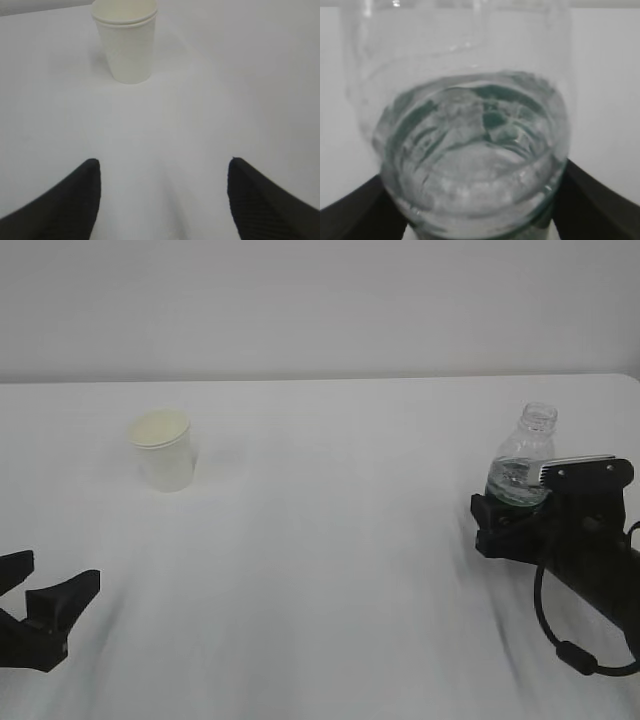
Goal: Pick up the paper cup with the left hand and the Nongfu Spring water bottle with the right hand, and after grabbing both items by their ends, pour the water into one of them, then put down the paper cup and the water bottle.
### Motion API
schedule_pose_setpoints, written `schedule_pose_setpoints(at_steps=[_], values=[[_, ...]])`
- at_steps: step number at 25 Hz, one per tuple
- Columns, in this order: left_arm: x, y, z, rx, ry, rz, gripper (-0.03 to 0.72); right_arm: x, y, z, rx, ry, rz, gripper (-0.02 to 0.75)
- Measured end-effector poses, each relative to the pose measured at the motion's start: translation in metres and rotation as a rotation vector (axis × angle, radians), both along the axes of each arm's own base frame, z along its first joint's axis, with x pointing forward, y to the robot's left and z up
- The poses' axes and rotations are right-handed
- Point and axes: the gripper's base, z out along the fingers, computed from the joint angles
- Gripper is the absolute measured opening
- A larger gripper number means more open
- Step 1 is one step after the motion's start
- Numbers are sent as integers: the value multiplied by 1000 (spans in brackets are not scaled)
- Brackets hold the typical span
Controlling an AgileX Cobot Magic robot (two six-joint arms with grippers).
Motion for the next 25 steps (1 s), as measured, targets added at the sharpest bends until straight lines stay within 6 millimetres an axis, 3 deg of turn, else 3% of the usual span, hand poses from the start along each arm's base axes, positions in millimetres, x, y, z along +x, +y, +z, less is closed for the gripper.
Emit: schedule_pose_setpoints(at_steps=[25], values=[[0,0,0,0,0,-2,567,15,2,-1,6,-30,-7,594]])
